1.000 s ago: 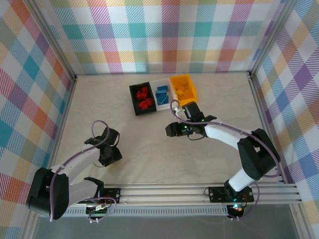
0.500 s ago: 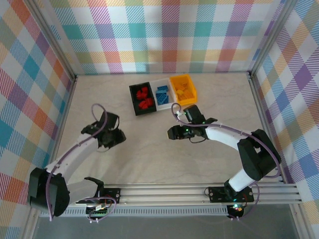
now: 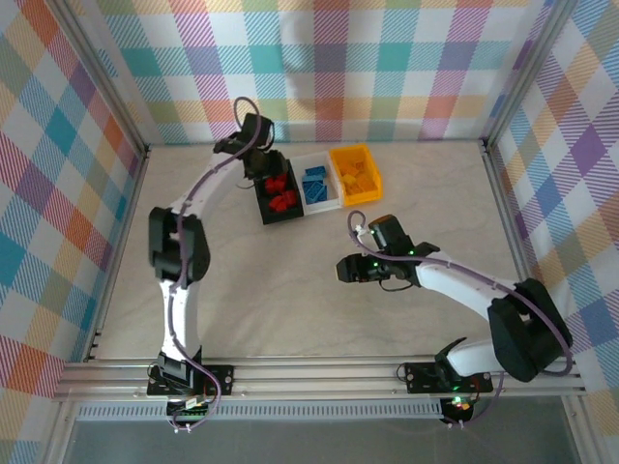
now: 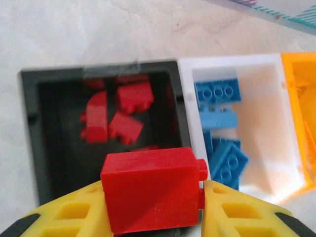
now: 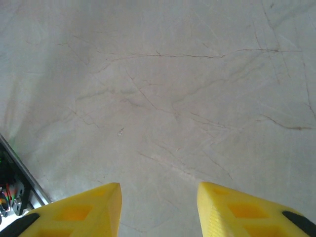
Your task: Sort the legos into containers by color
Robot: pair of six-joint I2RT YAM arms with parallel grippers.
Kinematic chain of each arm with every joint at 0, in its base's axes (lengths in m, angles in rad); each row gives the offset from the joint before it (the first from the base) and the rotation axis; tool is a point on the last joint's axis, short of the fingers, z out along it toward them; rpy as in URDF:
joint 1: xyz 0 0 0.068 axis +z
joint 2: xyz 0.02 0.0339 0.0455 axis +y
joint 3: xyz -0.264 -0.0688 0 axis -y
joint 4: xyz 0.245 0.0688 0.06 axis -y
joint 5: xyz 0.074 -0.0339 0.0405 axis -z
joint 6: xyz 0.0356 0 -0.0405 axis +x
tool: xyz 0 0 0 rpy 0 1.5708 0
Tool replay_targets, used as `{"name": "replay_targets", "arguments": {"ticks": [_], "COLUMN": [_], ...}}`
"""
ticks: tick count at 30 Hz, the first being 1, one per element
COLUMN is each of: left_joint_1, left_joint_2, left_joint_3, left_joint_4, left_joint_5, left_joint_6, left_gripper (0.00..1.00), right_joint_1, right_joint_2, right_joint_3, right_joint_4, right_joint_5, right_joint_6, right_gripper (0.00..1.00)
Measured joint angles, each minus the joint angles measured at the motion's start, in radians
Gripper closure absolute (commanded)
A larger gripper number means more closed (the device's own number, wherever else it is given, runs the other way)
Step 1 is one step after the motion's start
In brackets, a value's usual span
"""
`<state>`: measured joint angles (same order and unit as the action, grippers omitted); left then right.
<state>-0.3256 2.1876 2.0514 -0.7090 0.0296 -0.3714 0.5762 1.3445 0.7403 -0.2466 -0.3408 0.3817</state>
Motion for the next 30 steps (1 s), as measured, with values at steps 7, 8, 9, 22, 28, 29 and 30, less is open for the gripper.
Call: {"name": "replay_targets", "arguments": {"ticks": [7,8,9,22,28,29,30], "left_joint_1": [0.000,0.000,0.000,0.000,0.000,0.000,0.000], "left_joint_2": [0.237,0.248,0.253,0.262,0.261,0.259,0.251], "left_joint_3": [0.265,0.275,0.279,0.289,0.289,0.286,0.275], "left_joint_4": [-0.106,-0.113,-0.119,-0.154,-0.154,-0.153,-0.150], "left_joint_5": [-0.013,-0.016,-0.018,-0.019,-0.017,-0.014,-0.011], "left_joint_6": [0.039,0.043,0.045,0.050,0.050,0.050,0.051], "left_gripper": [0.61,0.61,0.61,0.39,0.36,0.36,0.36], "right_joint_1": [0.000,0.000,0.000,0.000,0.000,0.000,0.000], "right_joint_2": [-0.107,-0.122,-0.134,-0.209,-0.267,-0.275,-0.281], "right_joint_3": [-0.024,-0.027,-0.030,-0.035,-0.035,-0.035,-0.035], "right_joint_4": [-0.078,-0.090,-0.098,-0.161,-0.192,-0.197,-0.200], "right_joint_5": [0.049,0.056,0.064,0.103,0.123,0.126,0.131], "right_joint_6": [-0.001,-0.001,-0.001,0.000,0.004,0.004,0.004], "right_gripper": [0.55,0.55,0.55,0.55,0.53,0.51,0.51]}}
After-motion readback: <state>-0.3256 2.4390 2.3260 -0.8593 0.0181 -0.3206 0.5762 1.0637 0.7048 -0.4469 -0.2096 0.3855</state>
